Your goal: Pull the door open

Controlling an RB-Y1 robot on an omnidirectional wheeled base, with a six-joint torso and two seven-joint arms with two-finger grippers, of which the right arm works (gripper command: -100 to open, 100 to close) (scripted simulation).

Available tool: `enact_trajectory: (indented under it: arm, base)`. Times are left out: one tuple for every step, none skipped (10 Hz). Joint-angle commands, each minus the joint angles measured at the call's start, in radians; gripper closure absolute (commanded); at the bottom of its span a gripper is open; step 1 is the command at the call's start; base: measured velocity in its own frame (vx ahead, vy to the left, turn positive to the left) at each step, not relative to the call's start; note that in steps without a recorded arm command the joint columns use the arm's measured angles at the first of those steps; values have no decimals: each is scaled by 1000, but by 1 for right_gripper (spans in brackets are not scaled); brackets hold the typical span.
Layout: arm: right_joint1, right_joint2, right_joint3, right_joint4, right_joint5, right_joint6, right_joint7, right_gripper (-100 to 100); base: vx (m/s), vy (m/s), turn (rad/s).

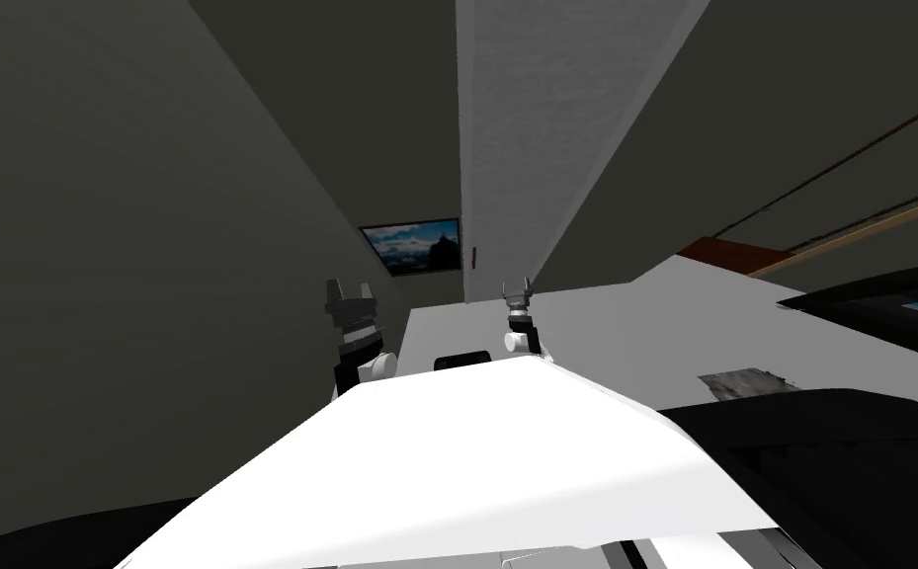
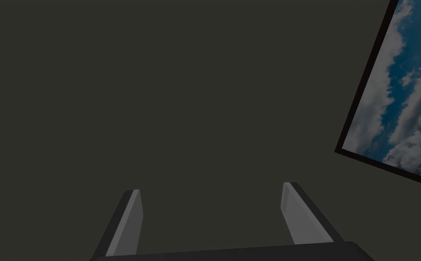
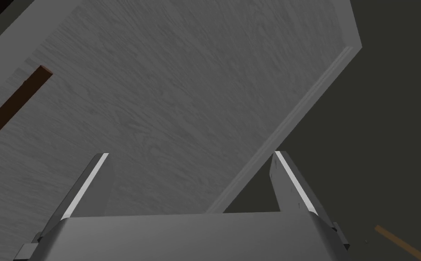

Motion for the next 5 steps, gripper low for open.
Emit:
enact_trajectory:
  arm:
    - [-6, -5, 5, 34, -21, -11, -36, -100]
    - [-14, -8, 7, 58, -33, -16, -57, -100]
    - [-22, -11, 9, 82, -46, -22, -77, -100]
    - [-30, -14, 12, 106, -59, -27, -97, -100]
    - [-37, -16, 14, 129, -72, -33, -118, -100]
  base:
    - [88, -27, 142]
    - [81, -12, 95]
    - [90, -20, 117]
    - [106, -28, 143]
    - [111, -30, 137]
